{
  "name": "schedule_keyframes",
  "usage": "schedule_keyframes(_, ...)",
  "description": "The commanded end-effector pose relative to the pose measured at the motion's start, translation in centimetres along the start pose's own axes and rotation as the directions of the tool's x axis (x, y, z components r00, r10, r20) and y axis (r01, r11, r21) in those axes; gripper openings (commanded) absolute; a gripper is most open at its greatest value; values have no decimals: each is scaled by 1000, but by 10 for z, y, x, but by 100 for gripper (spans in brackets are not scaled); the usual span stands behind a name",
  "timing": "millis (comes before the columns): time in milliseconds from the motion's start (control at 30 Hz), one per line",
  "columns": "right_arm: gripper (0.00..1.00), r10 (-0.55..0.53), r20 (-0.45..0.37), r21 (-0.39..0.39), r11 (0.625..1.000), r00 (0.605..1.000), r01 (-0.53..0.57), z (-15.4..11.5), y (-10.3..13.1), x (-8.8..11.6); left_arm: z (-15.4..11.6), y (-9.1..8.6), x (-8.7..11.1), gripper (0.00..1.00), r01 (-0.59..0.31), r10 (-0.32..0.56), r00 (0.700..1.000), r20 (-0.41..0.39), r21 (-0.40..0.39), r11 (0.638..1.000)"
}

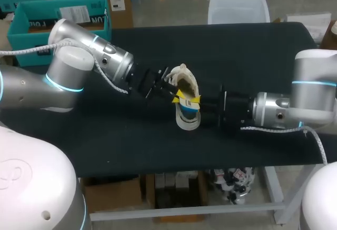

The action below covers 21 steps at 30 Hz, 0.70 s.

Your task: Open the shoe tongue, take the insole out of the shoe, put the insole back into the shoe, and pack the shoe into the shoebox

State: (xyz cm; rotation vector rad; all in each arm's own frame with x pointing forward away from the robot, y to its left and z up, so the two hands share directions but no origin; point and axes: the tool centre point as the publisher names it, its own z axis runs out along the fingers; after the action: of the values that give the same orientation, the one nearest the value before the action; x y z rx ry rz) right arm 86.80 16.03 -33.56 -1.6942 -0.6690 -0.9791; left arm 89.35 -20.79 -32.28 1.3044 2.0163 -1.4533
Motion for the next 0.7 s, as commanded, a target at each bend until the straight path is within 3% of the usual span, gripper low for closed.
schedule_keyframes(33, 0, 4, 3, -1, 1000, 1000, -4, 0, 7, -3, 5, 0, 1, 0, 6, -6, 1000, -4, -5, 1000)
schedule_keyframes(500, 0, 35, 22, -1, 999, 999, -35, 15, 31, -5, 5, 35, -3, 0, 75, -75, 997, -7, -29, 997)
schedule_keyframes(700, 0, 34, 20, -9, 999, 999, -34, 11, 28, -4, 5, 37, -1, 0, 85, -85, 996, -9, -28, 996)
